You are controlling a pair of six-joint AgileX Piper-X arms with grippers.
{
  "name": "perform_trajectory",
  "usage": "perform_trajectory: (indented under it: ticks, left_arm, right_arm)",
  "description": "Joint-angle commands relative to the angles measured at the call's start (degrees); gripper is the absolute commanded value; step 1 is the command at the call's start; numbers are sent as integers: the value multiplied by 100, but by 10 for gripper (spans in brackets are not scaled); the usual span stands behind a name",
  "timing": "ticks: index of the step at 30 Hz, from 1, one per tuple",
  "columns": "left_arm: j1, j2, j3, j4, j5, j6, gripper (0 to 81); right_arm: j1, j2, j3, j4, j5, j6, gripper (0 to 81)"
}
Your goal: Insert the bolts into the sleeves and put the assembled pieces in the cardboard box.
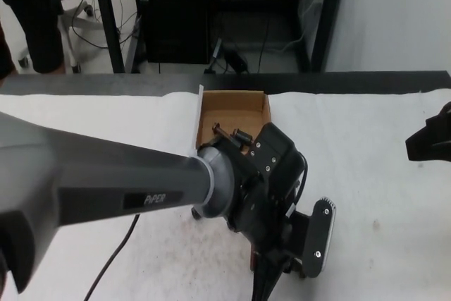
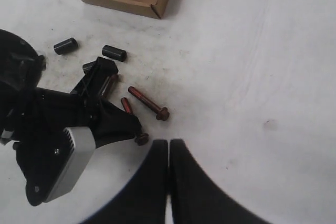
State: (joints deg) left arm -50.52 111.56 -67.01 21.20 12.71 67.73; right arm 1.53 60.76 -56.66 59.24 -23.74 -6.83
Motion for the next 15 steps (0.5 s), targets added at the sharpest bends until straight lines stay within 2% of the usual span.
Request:
perform_trajectory:
  ticks: [1, 5, 8, 12, 15]
  left_arm:
    - [-45, 116, 32, 104, -111, -104, 0]
    - [-45, 116, 5, 42, -155, -571, 0]
    - [-45, 0, 5, 93, -459, -742, 0]
    - [-45, -451, 5, 44, -921, -866, 0]
    - [-45, -838, 5, 56, -962, -1119, 0]
  right_arm:
    - [-30, -42, -11, 12, -65, -26, 8]
    - [-30, -42, -11, 12, -65, -26, 8]
    - [-30, -42, -11, 12, -65, -26, 8]
    - [-30, -42, -11, 12, -65, -26, 8]
    - [-30, -42, -11, 12, -65, -26, 8]
